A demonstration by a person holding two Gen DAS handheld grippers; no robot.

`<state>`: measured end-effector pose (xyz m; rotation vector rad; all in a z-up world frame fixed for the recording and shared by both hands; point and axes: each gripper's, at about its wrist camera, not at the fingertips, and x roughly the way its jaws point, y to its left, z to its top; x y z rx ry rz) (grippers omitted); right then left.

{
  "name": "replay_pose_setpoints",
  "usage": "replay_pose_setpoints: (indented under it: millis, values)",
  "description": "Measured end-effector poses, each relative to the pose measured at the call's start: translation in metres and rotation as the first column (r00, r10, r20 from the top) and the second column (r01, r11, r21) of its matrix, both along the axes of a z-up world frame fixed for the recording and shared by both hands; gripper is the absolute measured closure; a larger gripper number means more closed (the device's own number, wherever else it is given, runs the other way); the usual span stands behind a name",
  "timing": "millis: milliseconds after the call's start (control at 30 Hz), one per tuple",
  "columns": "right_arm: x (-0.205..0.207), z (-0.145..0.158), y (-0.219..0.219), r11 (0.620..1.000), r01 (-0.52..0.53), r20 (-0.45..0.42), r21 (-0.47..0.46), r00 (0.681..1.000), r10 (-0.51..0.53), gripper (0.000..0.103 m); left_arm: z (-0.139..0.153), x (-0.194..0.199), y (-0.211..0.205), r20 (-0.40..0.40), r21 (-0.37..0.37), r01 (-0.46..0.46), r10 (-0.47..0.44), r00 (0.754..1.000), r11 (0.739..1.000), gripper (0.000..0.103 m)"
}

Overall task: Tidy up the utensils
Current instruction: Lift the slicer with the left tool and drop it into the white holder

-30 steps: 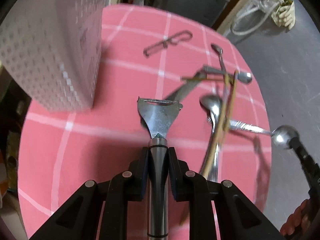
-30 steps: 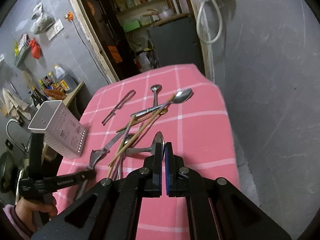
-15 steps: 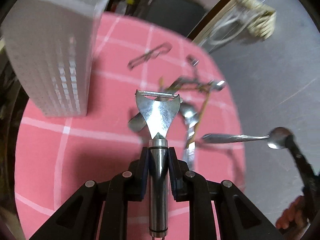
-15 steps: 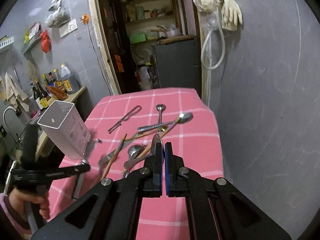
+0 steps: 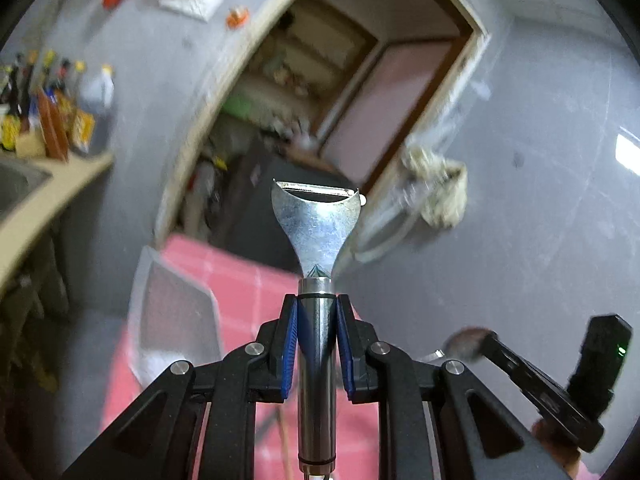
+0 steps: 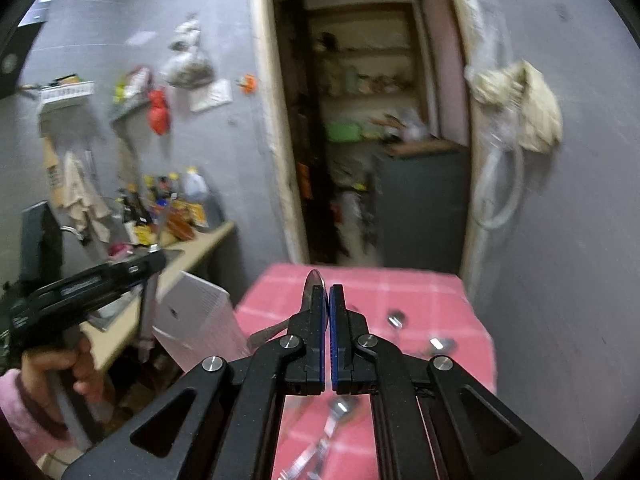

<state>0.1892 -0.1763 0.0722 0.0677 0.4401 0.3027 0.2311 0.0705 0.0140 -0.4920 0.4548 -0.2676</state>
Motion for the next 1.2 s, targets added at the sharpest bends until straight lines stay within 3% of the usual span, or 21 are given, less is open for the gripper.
replay_pose_setpoints:
  millis: [267, 567, 867, 1100, 1200]
  values:
    - [0.028, 0.013, 0.079, 0.982, -0.151, 0.019, -0.117, 0.988, 0.154, 0.101, -0.004, 0.032, 0.058, 0.033, -0.050, -0.151, 0.153, 0.988, 0.987, 0.085]
    - [0.048, 0.014, 0.105, 0.976, -0.188, 0.032, -0.112, 0.981, 0.192, 0.101, -0.034, 0.039, 0.065, 0.062, 0.015, -0.216, 0.214, 0.975, 0.976, 0.085]
    - [0.062, -0.003, 0.098, 0.985, -0.164, -0.025, -0.046, 0.986, 0.163, 0.101, -0.050, 0.039, 0.056, 0.026, 0.120, -0.190, 0.189, 0.982, 0.974, 0.085]
    - [0.071, -0.040, 0.065, 0.997, -0.069, -0.144, 0.026, 0.987, 0.072, 0.100, -0.055, 0.037, 0.048, 0.010, 0.176, -0.166, 0.167, 0.986, 0.970, 0.085]
    - [0.066, -0.061, 0.049, 0.999, -0.030, -0.190, 0.031, 0.981, 0.035, 0.093, -0.055, 0.034, 0.047, 0.006, 0.181, -0.162, 0.164, 0.986, 0.970, 0.085]
